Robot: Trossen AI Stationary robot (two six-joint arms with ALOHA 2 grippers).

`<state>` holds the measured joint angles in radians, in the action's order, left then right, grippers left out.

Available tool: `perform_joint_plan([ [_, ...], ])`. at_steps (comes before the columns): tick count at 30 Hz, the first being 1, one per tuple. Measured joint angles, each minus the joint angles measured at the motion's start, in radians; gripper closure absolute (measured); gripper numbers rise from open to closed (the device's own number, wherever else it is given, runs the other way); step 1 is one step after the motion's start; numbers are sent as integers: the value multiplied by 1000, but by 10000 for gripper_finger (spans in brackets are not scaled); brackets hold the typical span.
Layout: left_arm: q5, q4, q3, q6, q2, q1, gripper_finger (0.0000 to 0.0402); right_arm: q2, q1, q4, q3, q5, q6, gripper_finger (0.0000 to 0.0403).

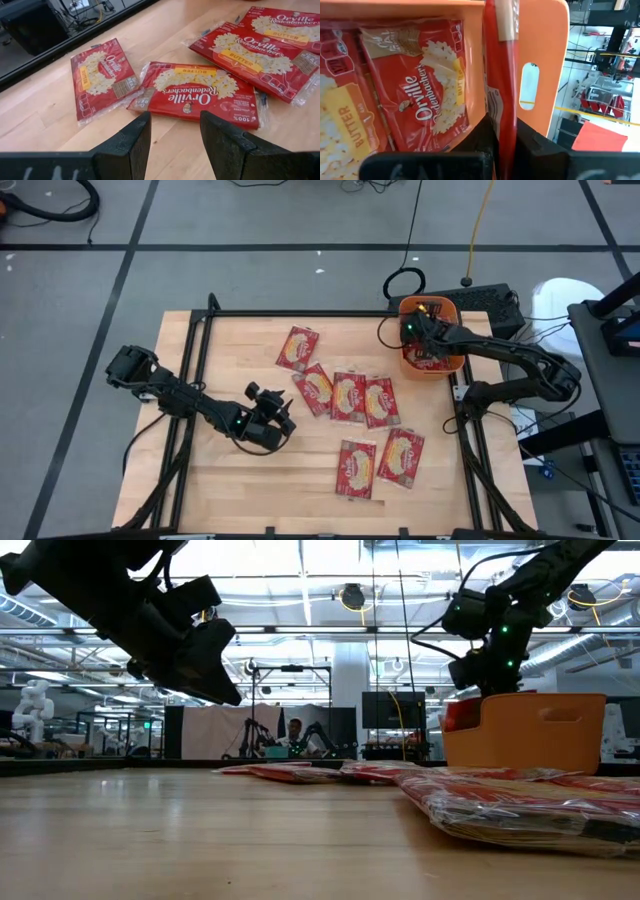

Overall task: Sort popcorn bags into baskets
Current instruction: Put the red popcorn bag into the orange container

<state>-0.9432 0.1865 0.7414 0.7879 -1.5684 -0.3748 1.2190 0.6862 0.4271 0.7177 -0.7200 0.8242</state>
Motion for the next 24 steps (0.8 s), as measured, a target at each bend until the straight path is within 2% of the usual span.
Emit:
perform_joint_plan([
  [11, 1, -1, 0, -8, 0, 0, 229, 0, 9, 7, 0, 17, 2, 377],
  [16, 1, -1, 0, -7, 0, 0, 229, 0, 17, 11, -1, 23, 3, 337],
  [24, 2, -4, 0, -7, 0, 0, 229, 0, 68, 23, -1, 97, -1, 279],
])
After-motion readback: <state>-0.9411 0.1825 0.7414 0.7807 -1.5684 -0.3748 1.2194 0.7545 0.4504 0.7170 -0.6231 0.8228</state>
